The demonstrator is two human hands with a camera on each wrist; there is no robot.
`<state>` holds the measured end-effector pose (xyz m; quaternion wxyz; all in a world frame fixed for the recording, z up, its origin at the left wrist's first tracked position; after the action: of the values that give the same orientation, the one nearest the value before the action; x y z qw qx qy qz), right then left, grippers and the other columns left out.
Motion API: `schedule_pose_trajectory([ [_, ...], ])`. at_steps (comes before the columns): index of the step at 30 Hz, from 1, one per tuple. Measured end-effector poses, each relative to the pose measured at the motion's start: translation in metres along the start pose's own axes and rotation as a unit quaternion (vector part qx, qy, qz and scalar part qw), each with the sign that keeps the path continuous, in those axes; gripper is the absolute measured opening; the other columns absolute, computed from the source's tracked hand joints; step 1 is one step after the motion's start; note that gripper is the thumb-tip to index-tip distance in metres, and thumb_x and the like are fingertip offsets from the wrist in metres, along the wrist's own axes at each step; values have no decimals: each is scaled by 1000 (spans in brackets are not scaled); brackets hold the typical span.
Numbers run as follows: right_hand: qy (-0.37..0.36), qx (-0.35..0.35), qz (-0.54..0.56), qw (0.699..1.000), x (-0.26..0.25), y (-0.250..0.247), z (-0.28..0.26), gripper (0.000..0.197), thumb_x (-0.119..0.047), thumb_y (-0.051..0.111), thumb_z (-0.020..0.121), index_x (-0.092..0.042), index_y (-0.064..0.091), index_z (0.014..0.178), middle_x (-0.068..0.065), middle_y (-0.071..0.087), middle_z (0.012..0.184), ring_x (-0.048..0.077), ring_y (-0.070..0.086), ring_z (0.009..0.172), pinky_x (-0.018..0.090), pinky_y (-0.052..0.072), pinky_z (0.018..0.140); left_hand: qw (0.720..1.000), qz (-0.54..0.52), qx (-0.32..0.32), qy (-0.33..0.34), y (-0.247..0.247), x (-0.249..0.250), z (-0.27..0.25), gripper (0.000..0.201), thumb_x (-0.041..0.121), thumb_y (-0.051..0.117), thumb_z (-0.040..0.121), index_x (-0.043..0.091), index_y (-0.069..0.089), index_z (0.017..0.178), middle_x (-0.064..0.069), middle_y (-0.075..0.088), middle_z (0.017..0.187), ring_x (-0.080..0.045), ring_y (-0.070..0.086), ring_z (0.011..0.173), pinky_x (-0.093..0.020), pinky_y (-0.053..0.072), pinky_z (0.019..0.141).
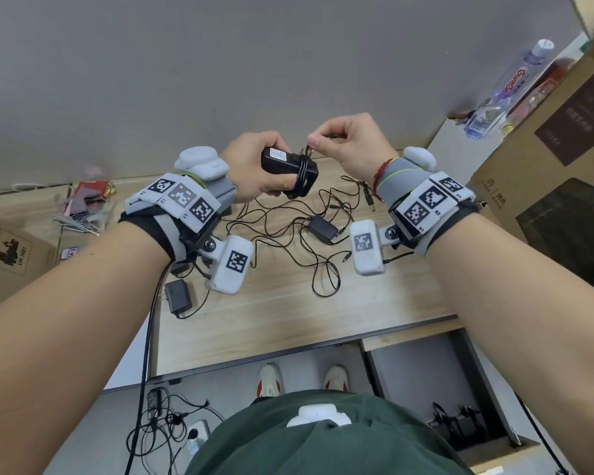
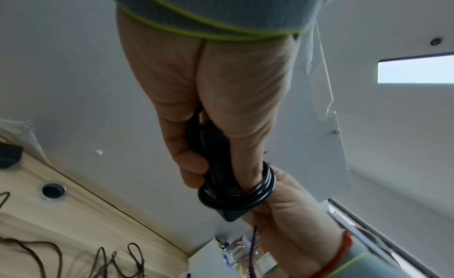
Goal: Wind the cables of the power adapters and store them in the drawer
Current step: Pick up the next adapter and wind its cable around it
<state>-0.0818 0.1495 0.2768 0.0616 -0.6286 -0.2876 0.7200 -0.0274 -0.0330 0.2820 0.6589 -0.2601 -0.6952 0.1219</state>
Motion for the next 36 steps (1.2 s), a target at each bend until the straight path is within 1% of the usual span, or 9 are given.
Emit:
schedule_pose_trajectory([
  [4,10,8,51,999,14,13,-2,20,-28,63,95,-16,73,83,3,63,76,9,50,72,26,42,74,997,-76,-5,17,4,10,-1,26,2,78,80,10,54,89,-8,65,74,-10,65,53,-21,51,53],
  [9,39,-18,37,998,22,32,-10,24,-20,58,98,-4,71,87,-5,57,72,4,42,65,23,35,65,990,-139,33,14,2,8,2,29,12,82,77,10,56,90,-10,68,71,-18,66,55,-26,53,54],
  [12,43,-58,21,997,15,42,-20,26,-18,53,101,-8,71,86,-25,56,51,-9,45,49,8,32,55,983,-175,57,8,-1,3,7,29,13,82,77,12,56,87,-9,66,64,-22,62,53,-32,48,55],
  [14,40,-78,3,996,10,47,-26,29,-23,50,102,-5,72,96,-29,50,44,-13,47,46,6,33,49,980,-183,77,2,-4,0,8,29,14,81,79,8,55,90,-10,64,64,-19,58,50,-30,45,51],
  [18,30,-100,-22,994,7,55,-29,28,-28,50,102,-15,75,101,-16,36,38,0,37,40,17,24,50,974,-193,119,-9,-9,-7,10,33,14,80,80,2,55,98,-12,64,70,-21,61,52,-25,49,47],
  [21,27,-117,-30,992,8,60,-30,24,-29,54,100,-20,76,101,-11,27,49,5,28,42,20,24,49,970,-187,156,-21,-17,-17,14,31,13,81,79,5,55,95,-12,65,78,-15,66,53,-22,51,50],
  [24,34,-115,-36,992,5,62,-30,22,-30,57,98,-20,77,99,-11,35,50,4,32,42,19,28,49,971,-157,175,-40,-24,-29,17,28,12,81,78,15,54,85,-10,65,82,-13,68,56,-30,57,52],
  [28,47,-82,-10,995,1,60,-26,22,-27,61,95,-11,76,91,-7,61,59,1,44,43,15,36,48,980,-93,163,-71,-25,-39,13,32,23,86,73,20,56,81,-3,67,75,-27,71,67,-49,61,67],
  [36,33,-68,163,984,-8,53,-19,16,0,59,94,-13,63,86,10,70,73,18,70,62,25,56,61,991,-11,114,-68,-17,-32,9,32,23,85,70,25,56,83,-6,71,82,-22,71,61,-41,61,63],
])
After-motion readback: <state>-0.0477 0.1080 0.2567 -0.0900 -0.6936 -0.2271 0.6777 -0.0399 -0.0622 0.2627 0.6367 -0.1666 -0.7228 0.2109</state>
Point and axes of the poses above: each hand's wrist, its own z-axis towards the middle knuckle, its own y-axis out of the palm, x = y × z, the point moved 3 cm from there along z, towards the middle knuckle
